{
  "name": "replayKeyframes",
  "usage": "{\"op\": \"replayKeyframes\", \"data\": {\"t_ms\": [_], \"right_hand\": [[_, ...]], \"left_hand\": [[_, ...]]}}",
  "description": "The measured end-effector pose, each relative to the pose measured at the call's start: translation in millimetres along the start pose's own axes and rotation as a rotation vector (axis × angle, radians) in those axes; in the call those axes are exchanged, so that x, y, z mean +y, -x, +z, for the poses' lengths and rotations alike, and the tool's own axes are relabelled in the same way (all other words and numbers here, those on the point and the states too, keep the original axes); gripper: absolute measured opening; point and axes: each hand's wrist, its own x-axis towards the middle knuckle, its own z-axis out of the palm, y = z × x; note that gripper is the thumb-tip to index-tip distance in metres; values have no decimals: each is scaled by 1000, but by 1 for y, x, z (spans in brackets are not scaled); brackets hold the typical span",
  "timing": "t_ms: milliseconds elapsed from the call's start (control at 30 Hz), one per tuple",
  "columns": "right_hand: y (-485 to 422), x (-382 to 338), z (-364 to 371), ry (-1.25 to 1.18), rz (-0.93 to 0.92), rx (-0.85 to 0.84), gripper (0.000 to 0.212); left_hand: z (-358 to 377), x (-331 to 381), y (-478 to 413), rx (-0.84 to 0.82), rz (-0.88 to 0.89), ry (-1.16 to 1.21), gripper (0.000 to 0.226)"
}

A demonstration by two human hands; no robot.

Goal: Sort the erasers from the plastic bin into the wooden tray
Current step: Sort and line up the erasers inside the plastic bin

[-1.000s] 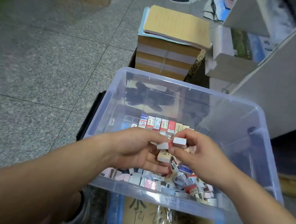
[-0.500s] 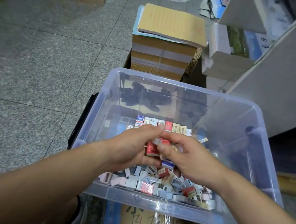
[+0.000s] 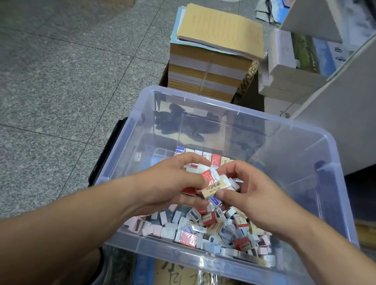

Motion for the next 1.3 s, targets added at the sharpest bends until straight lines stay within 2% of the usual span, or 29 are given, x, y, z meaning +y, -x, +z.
{"op": "replayKeyframes", "data": {"t_ms": [233,367,467,600,667,767,867,1000,1200,1300], "right_hand": [[-1,-2,0,-23,-1,72,53],[0,-7,0,-22,61,170,34],[-2,-6,-2,-124,132,172,15],[-16,8,-17,-116,263,306,14],[-24,16,-26,-75,323,430,12],[-35,26,-34,-84,405,560,20],[-47,29,-37,-143,437,569,22],[-66,31,-50,-97,470,579,16],[-78,54,-57,-132,568,591,21],[-84,64,-52,-95,563,588,14]], "left_hand": [[-1,3,3,-56,-40,-54,40],[0,3,4,9,-35,-72,42],[2,4,3,84,-9,-55,42],[-8,9,1,240,42,-102,40],[-13,13,1,278,65,-146,40],[-17,23,4,293,111,-189,39],[-20,37,7,289,167,-192,38],[-28,53,10,322,237,-180,36],[-33,49,13,324,211,-185,38],[-33,44,10,313,188,-182,36]]}}
